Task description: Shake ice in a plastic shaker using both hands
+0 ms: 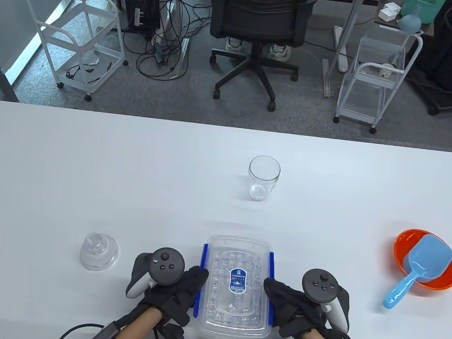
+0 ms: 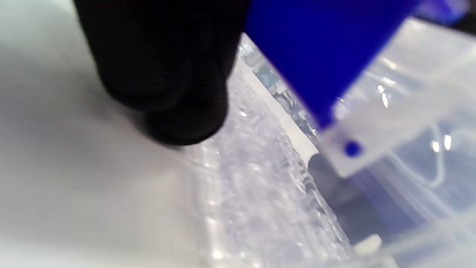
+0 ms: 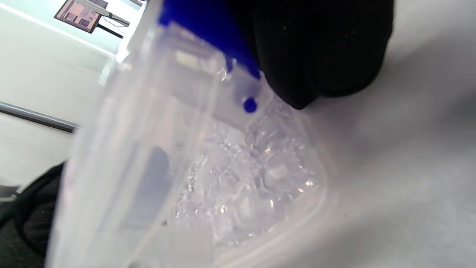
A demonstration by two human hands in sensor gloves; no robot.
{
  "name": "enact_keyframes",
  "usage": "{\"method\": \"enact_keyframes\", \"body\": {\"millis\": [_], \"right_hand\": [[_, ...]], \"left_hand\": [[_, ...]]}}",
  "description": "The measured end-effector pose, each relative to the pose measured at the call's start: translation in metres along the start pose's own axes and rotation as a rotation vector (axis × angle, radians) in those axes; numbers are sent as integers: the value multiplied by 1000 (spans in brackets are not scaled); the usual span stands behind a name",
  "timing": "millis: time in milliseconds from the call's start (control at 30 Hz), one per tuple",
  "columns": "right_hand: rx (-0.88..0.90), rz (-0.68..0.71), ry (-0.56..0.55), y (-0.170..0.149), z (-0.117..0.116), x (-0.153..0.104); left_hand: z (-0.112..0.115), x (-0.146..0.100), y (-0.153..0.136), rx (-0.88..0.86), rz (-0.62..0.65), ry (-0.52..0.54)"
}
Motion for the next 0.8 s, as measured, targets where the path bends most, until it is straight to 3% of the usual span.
{"method": "enact_keyframes", "body": {"millis": [67,100,200,333,467,800], "right_hand": [[27,2,5,1,-1,0],[-13,3,-8,2,-1,0],[25,-8,0,-1,1,1],[150,-70,-28,-13,7,-1],[-34,-103,-61,-1,7,-3],[-159,-113,-110,10,15,-9]], "left_hand": [[3,-1,0,-132,-15,-29],[0,-1,1,-96,-48,14],[-2,1,8,70,-32,-25],[-2,0,9,58,-65,-21],[-3,-1,9,81,-68,-26],[-16,-5,7,181,-126,-9]]}}
Point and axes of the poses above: the tracker on the back of each hand, its own y axis roughly to the thumb side, its own x axis roughly from the wrist to the fingertips, z = x × y, the point moved 1 cm from there along x, roughly from the wrist to the fingertips, and after that the axes turned 10 degrees about x, right-handed, at the moved point
